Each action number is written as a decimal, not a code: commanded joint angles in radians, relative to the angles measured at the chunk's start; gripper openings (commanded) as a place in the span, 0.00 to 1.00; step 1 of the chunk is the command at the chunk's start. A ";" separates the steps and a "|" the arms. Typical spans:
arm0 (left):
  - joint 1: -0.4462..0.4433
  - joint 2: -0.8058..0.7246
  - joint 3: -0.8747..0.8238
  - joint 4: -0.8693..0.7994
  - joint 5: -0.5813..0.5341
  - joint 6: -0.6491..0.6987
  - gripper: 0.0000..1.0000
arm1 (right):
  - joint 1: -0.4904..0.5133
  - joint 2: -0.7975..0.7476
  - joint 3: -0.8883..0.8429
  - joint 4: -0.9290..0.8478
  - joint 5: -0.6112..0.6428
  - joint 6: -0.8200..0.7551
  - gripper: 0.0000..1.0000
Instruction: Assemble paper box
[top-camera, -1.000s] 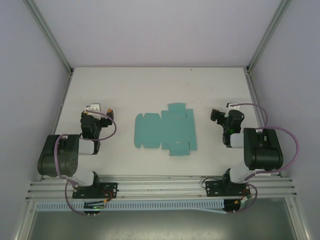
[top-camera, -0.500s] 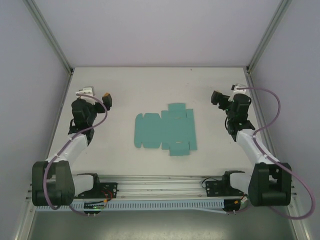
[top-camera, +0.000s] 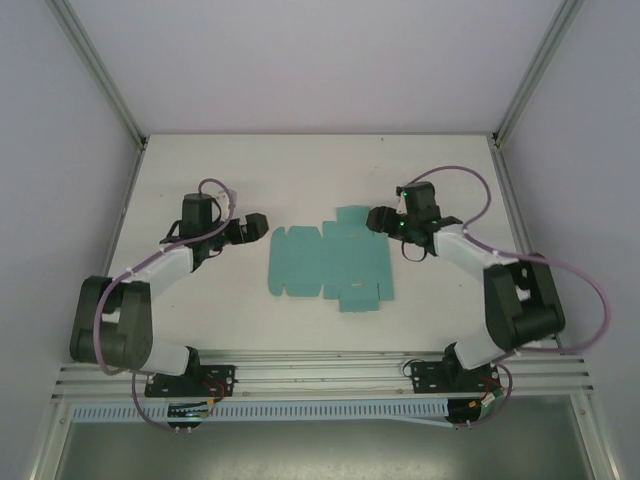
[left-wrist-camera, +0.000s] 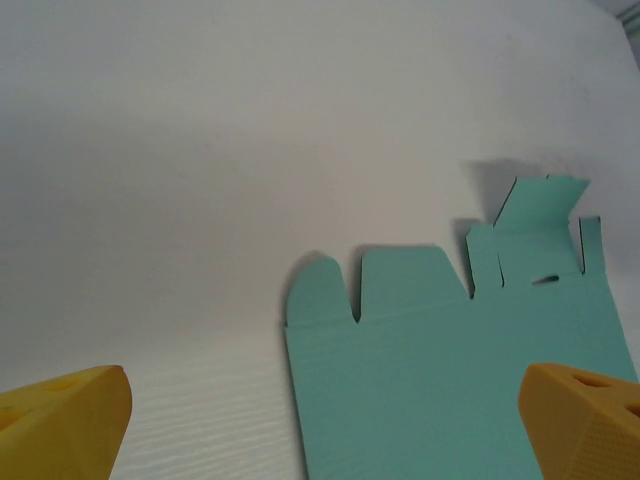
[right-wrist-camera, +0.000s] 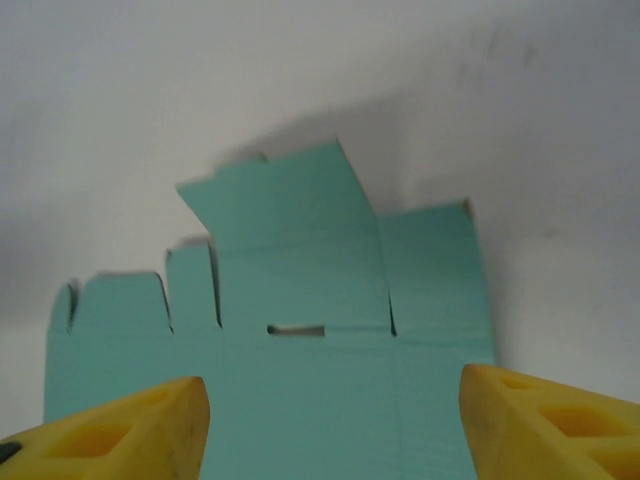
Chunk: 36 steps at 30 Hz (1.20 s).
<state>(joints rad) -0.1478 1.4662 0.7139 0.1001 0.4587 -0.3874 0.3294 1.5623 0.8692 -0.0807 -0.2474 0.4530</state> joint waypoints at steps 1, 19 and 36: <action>-0.002 0.063 0.038 -0.049 0.044 -0.025 0.99 | -0.001 0.077 0.039 -0.024 -0.065 0.066 0.64; -0.097 0.236 0.114 -0.120 0.306 -0.069 0.96 | -0.029 0.252 -0.043 0.090 -0.114 0.158 0.60; -0.109 0.193 0.105 0.017 0.290 -0.149 0.17 | -0.029 0.225 -0.146 0.287 -0.190 0.182 0.61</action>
<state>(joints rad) -0.2489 1.6760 0.8062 0.0673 0.7288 -0.5365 0.2932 1.7424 0.7685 0.2489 -0.4152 0.6132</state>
